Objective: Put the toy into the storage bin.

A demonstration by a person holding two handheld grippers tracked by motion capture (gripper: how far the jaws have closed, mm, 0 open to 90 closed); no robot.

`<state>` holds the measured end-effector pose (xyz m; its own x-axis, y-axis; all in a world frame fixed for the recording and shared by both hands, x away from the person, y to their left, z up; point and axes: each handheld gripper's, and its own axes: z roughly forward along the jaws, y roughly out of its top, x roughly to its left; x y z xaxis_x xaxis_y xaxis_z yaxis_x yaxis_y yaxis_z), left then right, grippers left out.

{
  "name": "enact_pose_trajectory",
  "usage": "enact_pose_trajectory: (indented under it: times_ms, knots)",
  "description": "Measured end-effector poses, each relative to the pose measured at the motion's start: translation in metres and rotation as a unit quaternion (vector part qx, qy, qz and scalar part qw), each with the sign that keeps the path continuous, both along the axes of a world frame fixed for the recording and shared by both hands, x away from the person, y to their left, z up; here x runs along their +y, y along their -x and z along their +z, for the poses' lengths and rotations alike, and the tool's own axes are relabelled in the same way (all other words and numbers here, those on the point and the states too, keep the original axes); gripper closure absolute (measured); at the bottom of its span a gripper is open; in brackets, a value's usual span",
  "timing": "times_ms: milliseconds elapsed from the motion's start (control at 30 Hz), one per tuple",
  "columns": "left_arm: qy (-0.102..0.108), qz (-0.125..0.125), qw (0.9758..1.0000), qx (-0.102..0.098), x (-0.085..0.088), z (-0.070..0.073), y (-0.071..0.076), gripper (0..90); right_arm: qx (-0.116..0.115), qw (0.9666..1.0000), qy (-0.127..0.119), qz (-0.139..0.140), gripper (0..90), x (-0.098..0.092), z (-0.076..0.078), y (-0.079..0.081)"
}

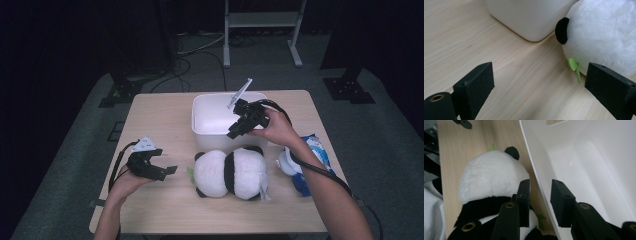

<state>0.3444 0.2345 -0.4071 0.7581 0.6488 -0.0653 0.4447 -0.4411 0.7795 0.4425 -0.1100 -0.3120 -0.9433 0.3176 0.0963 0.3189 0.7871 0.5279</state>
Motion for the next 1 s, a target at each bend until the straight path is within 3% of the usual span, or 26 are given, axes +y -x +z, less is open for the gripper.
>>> enact_pose_trajectory:
  times_ms: [200,367,867,1000]
  knots:
    - [0.001,-0.002,1.0,0.0,-0.002,0.0,0.0,7.4,-0.018,0.9997,-0.018,0.0,65.5,-0.01,0.015,0.013]
    - [-0.001,-0.003,1.0,0.002,-0.003,-0.001,0.0,7.4,-0.019,0.9995,-0.022,0.011,63.5,-0.012,0.019,0.026]
    - [-0.005,0.001,1.0,0.006,-0.005,-0.007,-0.004,7.4,-0.005,0.9987,-0.025,0.043,55.8,-0.006,0.006,0.055]
    - [-0.009,0.003,0.9999,0.011,-0.003,-0.01,-0.005,7.4,0.0,0.9983,-0.016,0.056,51.1,0.0,0.0,0.063]
